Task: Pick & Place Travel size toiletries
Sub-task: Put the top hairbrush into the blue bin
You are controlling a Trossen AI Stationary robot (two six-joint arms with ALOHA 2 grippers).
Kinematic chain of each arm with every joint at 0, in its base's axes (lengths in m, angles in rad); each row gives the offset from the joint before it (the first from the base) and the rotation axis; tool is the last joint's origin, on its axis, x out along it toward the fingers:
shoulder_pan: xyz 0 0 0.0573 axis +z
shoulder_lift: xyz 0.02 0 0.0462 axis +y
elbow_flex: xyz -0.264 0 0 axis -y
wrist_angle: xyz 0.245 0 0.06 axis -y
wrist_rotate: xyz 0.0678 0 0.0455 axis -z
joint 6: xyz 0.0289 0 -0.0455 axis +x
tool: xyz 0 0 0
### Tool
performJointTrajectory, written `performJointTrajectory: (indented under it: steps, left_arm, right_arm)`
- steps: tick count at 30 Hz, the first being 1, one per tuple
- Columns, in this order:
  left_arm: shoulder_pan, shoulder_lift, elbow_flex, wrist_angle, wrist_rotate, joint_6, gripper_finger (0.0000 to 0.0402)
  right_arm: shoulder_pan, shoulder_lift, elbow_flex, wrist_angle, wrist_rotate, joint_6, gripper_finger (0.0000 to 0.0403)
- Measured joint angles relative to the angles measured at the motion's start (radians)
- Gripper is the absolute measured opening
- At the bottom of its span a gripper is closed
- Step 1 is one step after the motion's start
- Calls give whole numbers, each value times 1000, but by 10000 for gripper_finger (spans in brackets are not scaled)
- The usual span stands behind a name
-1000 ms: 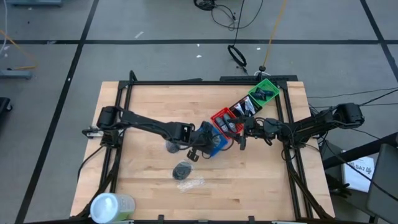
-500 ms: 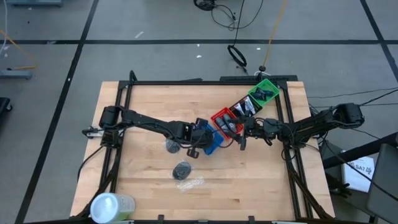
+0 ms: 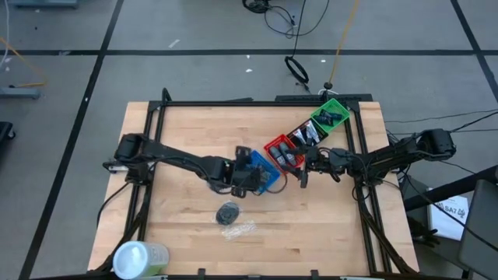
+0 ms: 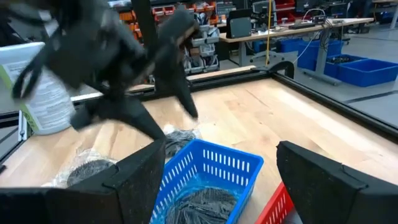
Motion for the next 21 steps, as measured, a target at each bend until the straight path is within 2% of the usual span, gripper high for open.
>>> performJointTrajectory:
  steps: [3, 10, 13, 15, 21]
  left_arm:
    - [0, -56, 1, -63, 0, -252, 233]
    - [-14, -158, -17, -436, 89, -819, 219]
    - [-31, -166, -82, -469, 110, -966, 208]
    - [-35, -167, -135, -454, 179, -1038, 200]
    - [-29, -168, -296, -324, 271, -1134, 179]
  right_arm:
    - [0, 0, 0, -8, 0, 0, 293]
    - [0, 0, 0, -10, 0, 0, 293]
    - [0, 0, 0, -11, 0, 0, 293]
    - [0, 0, 0, -8, 0, 0, 293]
    - [0, 0, 0, -3, 0, 3, 293]
